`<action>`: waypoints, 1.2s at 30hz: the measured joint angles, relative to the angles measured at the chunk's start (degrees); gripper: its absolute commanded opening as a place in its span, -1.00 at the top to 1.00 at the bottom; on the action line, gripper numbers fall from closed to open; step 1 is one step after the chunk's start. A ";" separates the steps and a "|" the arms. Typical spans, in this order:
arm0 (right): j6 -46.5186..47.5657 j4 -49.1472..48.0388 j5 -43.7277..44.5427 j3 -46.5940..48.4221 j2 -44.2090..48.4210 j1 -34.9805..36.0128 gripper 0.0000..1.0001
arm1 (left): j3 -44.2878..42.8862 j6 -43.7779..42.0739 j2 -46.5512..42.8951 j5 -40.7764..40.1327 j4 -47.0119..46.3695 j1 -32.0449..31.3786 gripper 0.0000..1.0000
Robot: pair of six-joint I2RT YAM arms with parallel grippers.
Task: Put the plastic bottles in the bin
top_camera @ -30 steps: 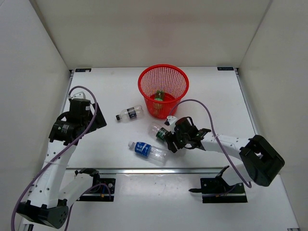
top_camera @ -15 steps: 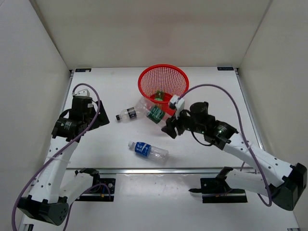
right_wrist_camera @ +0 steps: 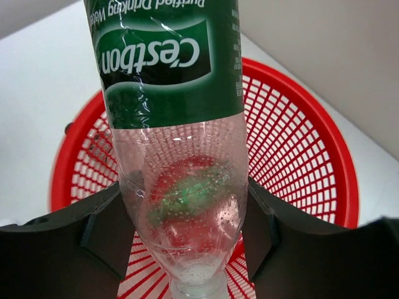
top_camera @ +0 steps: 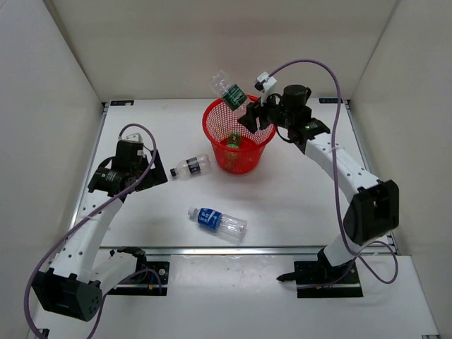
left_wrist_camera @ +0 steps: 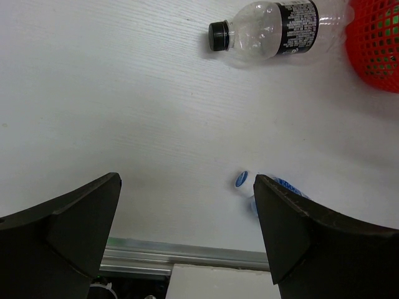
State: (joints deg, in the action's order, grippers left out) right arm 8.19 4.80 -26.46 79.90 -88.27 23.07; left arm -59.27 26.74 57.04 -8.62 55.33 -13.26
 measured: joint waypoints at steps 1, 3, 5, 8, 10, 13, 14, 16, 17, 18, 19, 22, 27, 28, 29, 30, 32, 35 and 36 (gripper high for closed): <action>-0.09 0.13 -0.13 1.25 -2.19 -0.26 -0.02 | 0.24 -0.22 0.57 0.39 -0.52 0.02 -0.97; -0.35 1.33 -0.31 3.34 -5.75 -0.79 -0.56 | 0.81 -0.70 1.29 1.36 -1.42 0.02 -0.97; -0.74 2.58 -0.13 4.31 -7.04 -1.05 -0.95 | 0.94 -1.62 2.08 2.78 -2.12 0.00 -0.97; -0.31 3.45 0.92 4.44 -6.23 -0.94 -0.98 | 0.94 -3.52 3.87 4.83 -3.96 -0.44 -0.98; -0.17 3.85 2.14 4.44 -4.79 -0.66 -0.99 | 0.74 -4.94 5.79 6.29 -4.90 -0.76 -0.97; -0.46 4.17 3.26 4.44 -1.57 -0.15 -0.98 | -0.76 -7.04 9.84 7.85 -5.90 -0.79 -0.97; -0.70 4.33 3.96 4.44 -0.35 0.07 -1.00 | -1.49 -7.61 11.26 8.09 -6.27 -0.81 -0.97; -1.20 4.81 5.68 4.07 2.36 0.42 -0.99 | -2.64 -8.41 13.27 8.46 -6.88 -0.81 -0.97; -1.81 5.22 6.91 3.32 4.33 0.63 -0.98 | -3.10 -8.83 13.94 8.83 -7.34 -0.81 -0.97; -2.38 5.62 8.39 1.79 6.95 0.92 -1.00 | -3.26 -9.18 14.19 9.25 -7.85 -0.79 -0.97; -3.19 6.03 9.84 -0.20 9.75 0.96 -0.98 | -3.26 -9.42 14.16 9.68 -8.22 -0.79 -0.98; -7.85 8.37 12.79 -8.31 19.96 0.33 -0.98 | -3.50 -10.51 14.10 11.58 -9.16 -0.79 -0.97; -15.78 16.74 12.70 -24.52 36.20 -6.84 -0.98 | -7.72 -13.49 19.32 13.77 -9.53 -1.79 -0.97; -16.74 19.54 12.90 -26.99 38.56 -8.11 -0.98 | -9.14 -14.23 21.70 14.03 -9.88 -1.88 -0.96; -17.44 22.08 12.79 -29.09 40.61 -9.09 -0.98 | -10.69 -14.88 24.26 14.49 -10.01 -1.90 -0.95; -18.16 24.92 12.61 -30.67 42.12 -10.03 -0.98 | -12.61 -15.85 27.74 15.02 -10.19 -1.84 -0.96; -19.21 29.44 12.28 -32.39 43.85 -11.65 -0.98 | -15.34 -17.90 33.40 15.96 -10.95 -1.51 -0.97; -19.82 33.35 11.82 -33.16 44.52 -14.49 -0.98 | -16.39 -21.70 38.93 16.85 -12.52 -1.42 -0.97; -19.89 33.81 11.61 -33.27 44.63 -15.47 -0.98 | -16.48 -23.28 40.11 17.05 -12.83 -1.44 -0.97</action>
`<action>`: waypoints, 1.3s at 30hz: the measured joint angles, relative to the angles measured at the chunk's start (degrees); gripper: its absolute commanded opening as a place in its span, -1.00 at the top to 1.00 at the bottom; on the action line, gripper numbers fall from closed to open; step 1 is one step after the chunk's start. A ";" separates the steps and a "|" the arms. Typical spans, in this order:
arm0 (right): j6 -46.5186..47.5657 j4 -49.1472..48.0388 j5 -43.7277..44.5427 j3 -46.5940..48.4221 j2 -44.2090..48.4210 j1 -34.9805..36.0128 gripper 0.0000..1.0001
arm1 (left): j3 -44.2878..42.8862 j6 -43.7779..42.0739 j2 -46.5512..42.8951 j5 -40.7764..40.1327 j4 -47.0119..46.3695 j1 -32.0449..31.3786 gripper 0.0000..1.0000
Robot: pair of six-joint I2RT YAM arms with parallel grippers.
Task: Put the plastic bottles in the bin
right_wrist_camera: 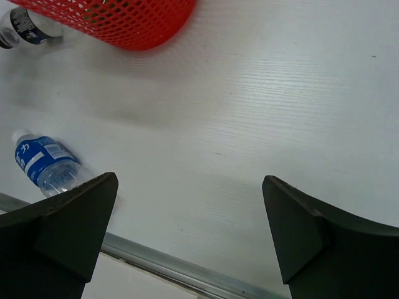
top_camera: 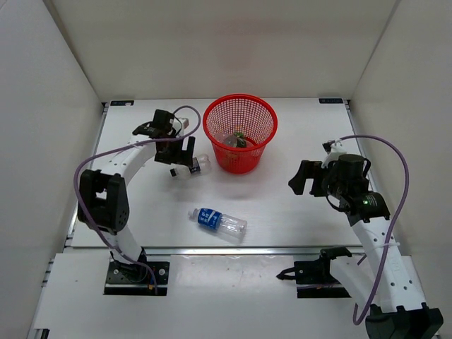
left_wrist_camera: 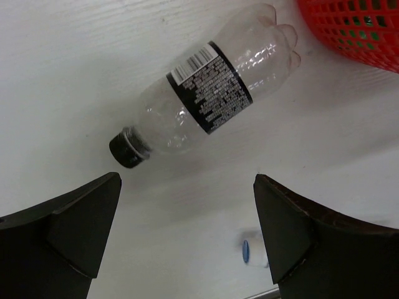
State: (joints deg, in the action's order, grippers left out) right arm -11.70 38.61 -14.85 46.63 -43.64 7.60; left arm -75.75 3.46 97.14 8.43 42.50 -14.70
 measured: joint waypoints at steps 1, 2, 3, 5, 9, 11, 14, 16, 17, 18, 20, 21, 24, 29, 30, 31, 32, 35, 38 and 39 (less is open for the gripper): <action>-0.02 0.22 -0.31 -0.02 0.07 -0.90 -0.98 | -0.13 -1.33 0.74 0.31 -0.52 -0.04 -0.97; 0.00 0.35 -0.66 -0.02 0.11 -1.68 -0.98 | -0.44 -2.75 1.33 0.92 -1.16 0.00 -0.97; 0.04 0.39 -1.01 -0.04 0.13 -2.29 -0.98 | -0.94 -3.80 1.92 1.66 -1.64 0.02 -0.98; 0.07 0.39 -1.75 -0.04 0.13 -3.19 -0.98 | -3.08 -6.12 3.48 3.96 -2.47 0.13 -0.97; 0.04 0.39 -2.08 -0.04 0.35 -3.50 -0.98 | -10.80 -11.41 9.35 6.40 -2.54 -0.17 -0.97; 0.09 0.42 -1.88 -0.13 0.90 -3.50 -0.98 | -13.86 -13.57 12.70 5.81 -1.90 -0.70 -0.97; 0.15 0.48 -1.18 -0.13 1.99 -3.69 -0.98 | -15.93 -15.61 17.03 5.66 -0.35 -1.92 -0.97; 0.24 0.48 -1.01 -0.13 2.45 -4.07 -0.99 | -15.13 -16.00 18.01 5.81 0.52 -2.38 -0.97; 0.31 0.48 -1.05 -0.15 2.62 -4.39 -0.98 | -14.01 -16.09 18.03 6.08 0.63 -2.58 -0.97; 0.33 0.44 -1.03 -0.26 2.80 -4.76 -0.98 | -12.87 -16.13 17.79 6.32 0.76 -2.73 -0.97; 0.33 0.44 -1.01 -0.66 3.21 -5.35 -0.98 | -9.64 -16.11 16.85 6.32 0.24 -2.71 -0.97; 0.35 0.42 -1.01 -0.83 3.34 -5.46 -0.98 | -7.72 -16.02 16.22 6.29 -0.07 -2.64 -0.95; 0.37 0.33 -1.01 -1.49 3.52 -5.46 -0.98 | -3.06 -15.28 14.78 6.23 -0.74 -2.43 -0.79; 0.33 -0.26 -1.01 -1.77 3.78 -5.16 -0.98 | 1.55 -12.87 12.28 4.87 -1.62 -2.19 0.21; 0.31 -0.59 -0.96 -1.86 4.02 -4.96 -0.98 | 1.95 -12.33 11.43 4.11 -1.64 -1.88 0.24; 0.28 -0.76 -0.92 -1.88 4.39 -4.70 -0.98 | 1.99 -11.67 10.36 3.41 -1.60 -1.70 0.25; 0.28 -0.83 -0.83 -1.90 4.74 -4.48 -0.99 | 1.99 -10.97 9.07 2.89 -1.66 -1.46 0.21; 0.28 -0.76 -0.37 -1.90 6.01 -3.61 -0.98 | 0.02 -9.16 3.10 0.68 -0.07 -0.48 0.04; 0.20 -0.07 1.03 -1.90 7.21 -2.54 -0.98 | -7.34 -7.82 -2.40 -4.00 1.31 -2.14 -0.13; 0.13 0.09 1.55 -1.90 7.54 -2.21 -0.98 | -10.32 -7.39 -4.52 -5.81 0.59 -3.98 -0.12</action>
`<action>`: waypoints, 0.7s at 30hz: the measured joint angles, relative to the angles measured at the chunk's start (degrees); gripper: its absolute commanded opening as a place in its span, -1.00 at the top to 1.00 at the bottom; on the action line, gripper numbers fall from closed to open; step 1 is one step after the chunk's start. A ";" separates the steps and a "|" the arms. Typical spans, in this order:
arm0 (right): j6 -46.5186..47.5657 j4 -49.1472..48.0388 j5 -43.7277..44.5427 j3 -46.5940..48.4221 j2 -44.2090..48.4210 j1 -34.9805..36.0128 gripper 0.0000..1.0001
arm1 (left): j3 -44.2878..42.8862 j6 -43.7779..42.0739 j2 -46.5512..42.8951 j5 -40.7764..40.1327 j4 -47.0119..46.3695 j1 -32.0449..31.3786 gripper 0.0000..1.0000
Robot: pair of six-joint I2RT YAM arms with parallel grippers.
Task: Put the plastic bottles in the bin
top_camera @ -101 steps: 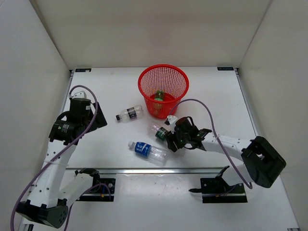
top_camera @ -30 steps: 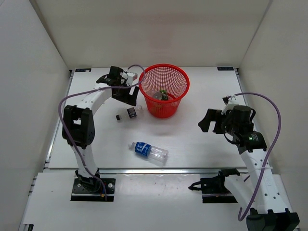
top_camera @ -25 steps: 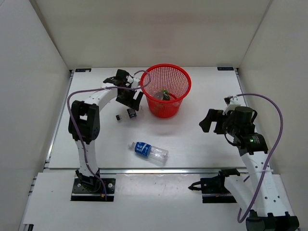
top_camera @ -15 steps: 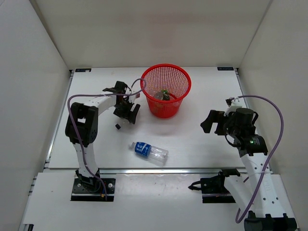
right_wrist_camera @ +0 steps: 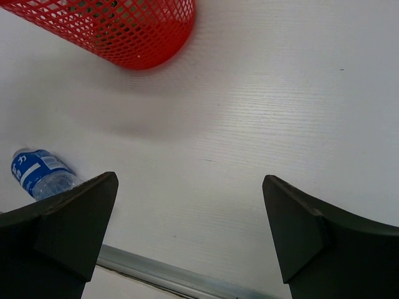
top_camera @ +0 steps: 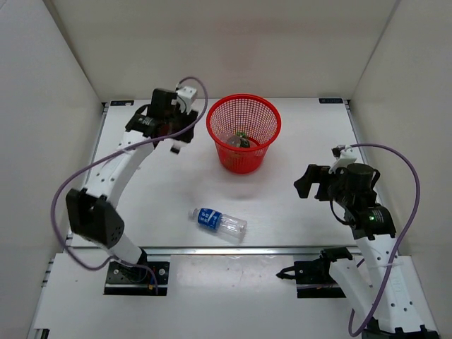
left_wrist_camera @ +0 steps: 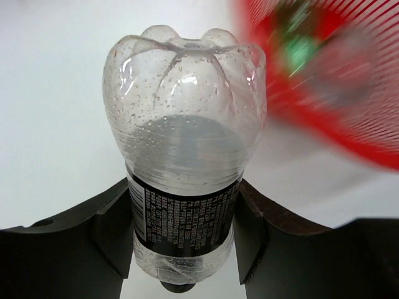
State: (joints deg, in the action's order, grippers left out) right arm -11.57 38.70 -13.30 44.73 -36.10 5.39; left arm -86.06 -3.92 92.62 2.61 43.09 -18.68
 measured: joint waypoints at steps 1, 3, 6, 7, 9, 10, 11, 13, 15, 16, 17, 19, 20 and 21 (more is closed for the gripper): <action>-0.04 0.20 0.31 0.00 0.33 0.28 -0.98 | -2.27 0.39 -1.81 -1.31 -1.25 -1.97 -0.14; -0.24 0.74 0.87 0.00 0.72 0.74 -0.98 | -6.73 1.20 -5.33 -2.25 -5.07 -7.13 -0.16; -0.48 0.96 1.07 0.00 1.40 1.03 -0.98 | -10.60 4.11 -8.15 0.55 -12.33 -12.07 -0.17; -0.55 0.96 1.05 0.00 1.53 1.05 -0.98 | -12.00 5.38 -8.17 1.62 -14.53 -12.39 -0.18; -0.92 0.87 1.07 -0.07 2.08 1.09 -0.98 | -15.65 7.87 -5.86 2.78 -18.23 -11.93 -0.19; -1.18 0.85 1.03 -0.07 2.29 1.20 -0.98 | -17.90 9.01 -3.54 3.06 -19.85 -11.80 -0.17; -1.55 0.70 1.01 -0.11 2.60 1.42 -0.98 | -20.04 9.79 -1.14 3.15 -21.07 -11.78 -0.19; -2.16 0.04 0.81 -0.48 3.34 1.64 -0.98 | -25.31 10.99 5.77 3.32 -22.08 -12.46 -0.46; -2.60 -0.46 0.79 -0.87 3.98 1.75 -0.98 | -31.19 11.58 13.18 3.48 -21.18 -13.88 -0.63; -2.73 -0.70 0.81 -1.07 4.15 1.77 -0.98 | -34.07 12.00 16.94 3.45 -20.28 -14.69 -0.63; -3.04 -0.68 0.94 -1.18 4.31 1.92 -0.98 | -36.57 12.50 20.26 3.52 -19.08 -15.43 -0.75; -3.30 -0.70 1.46 -1.20 4.31 2.54 -0.98 | -37.79 13.14 24.06 3.91 -17.25 -16.41 -0.97; -3.30 -0.68 1.51 -1.20 4.31 2.80 -0.98 | -37.35 13.57 24.57 4.28 -16.26 -16.74 -0.97; -3.30 -0.70 1.66 -1.20 4.24 2.89 -0.98 | -36.04 13.99 24.48 4.52 -15.91 -16.85 -0.98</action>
State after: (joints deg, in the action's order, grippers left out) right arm -14.87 38.00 -11.64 43.53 -31.86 8.27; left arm -122.10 10.07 117.10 7.14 27.18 -35.53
